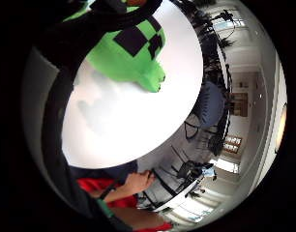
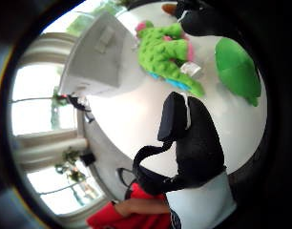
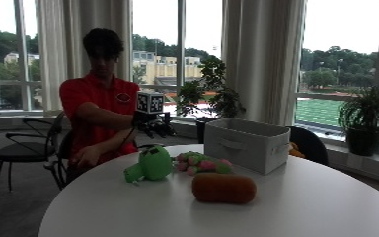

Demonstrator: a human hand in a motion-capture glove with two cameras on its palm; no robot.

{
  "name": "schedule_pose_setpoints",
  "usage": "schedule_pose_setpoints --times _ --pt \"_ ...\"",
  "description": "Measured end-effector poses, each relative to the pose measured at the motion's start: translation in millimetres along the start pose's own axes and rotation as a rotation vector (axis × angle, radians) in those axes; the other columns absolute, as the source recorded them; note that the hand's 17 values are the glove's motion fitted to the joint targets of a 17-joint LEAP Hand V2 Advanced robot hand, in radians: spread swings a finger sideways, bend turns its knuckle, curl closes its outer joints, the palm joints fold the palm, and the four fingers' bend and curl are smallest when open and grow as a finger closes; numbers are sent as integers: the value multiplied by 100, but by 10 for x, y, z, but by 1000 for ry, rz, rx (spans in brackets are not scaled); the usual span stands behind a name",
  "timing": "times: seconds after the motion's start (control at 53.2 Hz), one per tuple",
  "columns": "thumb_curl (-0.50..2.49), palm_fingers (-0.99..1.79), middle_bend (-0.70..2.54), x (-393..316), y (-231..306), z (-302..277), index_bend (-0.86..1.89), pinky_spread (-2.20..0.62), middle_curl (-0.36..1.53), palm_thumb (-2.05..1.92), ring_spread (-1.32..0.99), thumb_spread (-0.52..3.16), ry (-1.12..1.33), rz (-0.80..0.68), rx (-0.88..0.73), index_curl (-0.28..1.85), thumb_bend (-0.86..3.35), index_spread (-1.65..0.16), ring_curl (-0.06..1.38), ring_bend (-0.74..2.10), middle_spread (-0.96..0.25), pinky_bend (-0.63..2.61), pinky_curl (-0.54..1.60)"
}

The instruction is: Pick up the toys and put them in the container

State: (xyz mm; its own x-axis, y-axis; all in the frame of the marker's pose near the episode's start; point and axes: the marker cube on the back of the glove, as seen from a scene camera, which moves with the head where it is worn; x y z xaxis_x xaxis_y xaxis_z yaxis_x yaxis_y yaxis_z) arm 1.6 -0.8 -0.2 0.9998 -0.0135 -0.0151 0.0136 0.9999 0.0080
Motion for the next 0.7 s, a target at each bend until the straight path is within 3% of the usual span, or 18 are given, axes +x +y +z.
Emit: schedule_pose_setpoints --times 0.132,0.263,0.696 --pt "5 21 14 -77 109 -4 26 1 4 11 -13 92 18 -11 9 12 11 -27 6 20 -14 59 18" --pt "10 18 16 -213 243 -19 27 1 8 10 -18 122 -26 -18 0 17 12 -34 9 22 -17 63 22" --pt "21 11 18 189 64 -251 26 1 17 4 -21 147 -58 0 53 28 8 -40 15 25 -20 67 28"
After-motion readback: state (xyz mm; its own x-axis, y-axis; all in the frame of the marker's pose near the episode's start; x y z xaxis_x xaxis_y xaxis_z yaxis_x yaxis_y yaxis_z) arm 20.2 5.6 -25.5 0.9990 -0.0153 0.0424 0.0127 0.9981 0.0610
